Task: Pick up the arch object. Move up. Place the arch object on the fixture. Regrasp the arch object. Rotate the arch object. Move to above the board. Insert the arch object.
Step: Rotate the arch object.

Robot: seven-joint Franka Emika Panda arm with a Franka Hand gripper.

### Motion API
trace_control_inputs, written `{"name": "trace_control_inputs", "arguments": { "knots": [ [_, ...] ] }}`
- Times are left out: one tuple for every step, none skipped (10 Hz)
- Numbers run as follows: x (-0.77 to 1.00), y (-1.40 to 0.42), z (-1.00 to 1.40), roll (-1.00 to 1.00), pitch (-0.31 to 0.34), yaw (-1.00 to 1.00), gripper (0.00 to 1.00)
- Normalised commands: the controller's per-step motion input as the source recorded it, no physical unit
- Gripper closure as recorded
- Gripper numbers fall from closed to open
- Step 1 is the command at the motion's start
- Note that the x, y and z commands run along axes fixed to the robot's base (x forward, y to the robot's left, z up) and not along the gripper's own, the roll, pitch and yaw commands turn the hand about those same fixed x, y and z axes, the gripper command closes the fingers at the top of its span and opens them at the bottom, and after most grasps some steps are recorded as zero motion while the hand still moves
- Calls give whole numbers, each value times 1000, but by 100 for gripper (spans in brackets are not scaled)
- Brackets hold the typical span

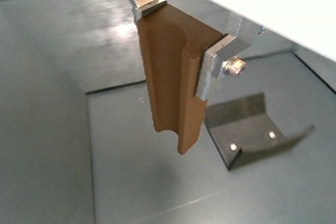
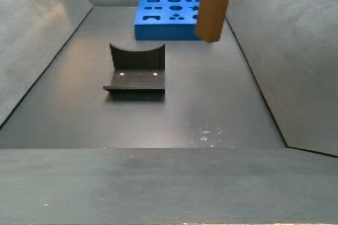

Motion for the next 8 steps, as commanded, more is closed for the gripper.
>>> {"name": "trace_control_inputs", "arguments": {
  "knots": [
    [-40, 26, 13, -29, 21, -1000, 100],
    [-31, 25, 13, -30, 22, -1000, 100],
    [-29, 25, 14, -31, 23, -1000, 100],
    [-27, 25, 16, -34, 24, -1000, 100],
    [-27, 24, 17, -35, 25, -1000, 100],
    [-25, 24, 18, -39, 27, -1000, 100],
    [-25, 24, 18, -40, 29, -1000, 100],
    [-24, 24, 19, -44, 31, -1000, 100]
  ]
}}
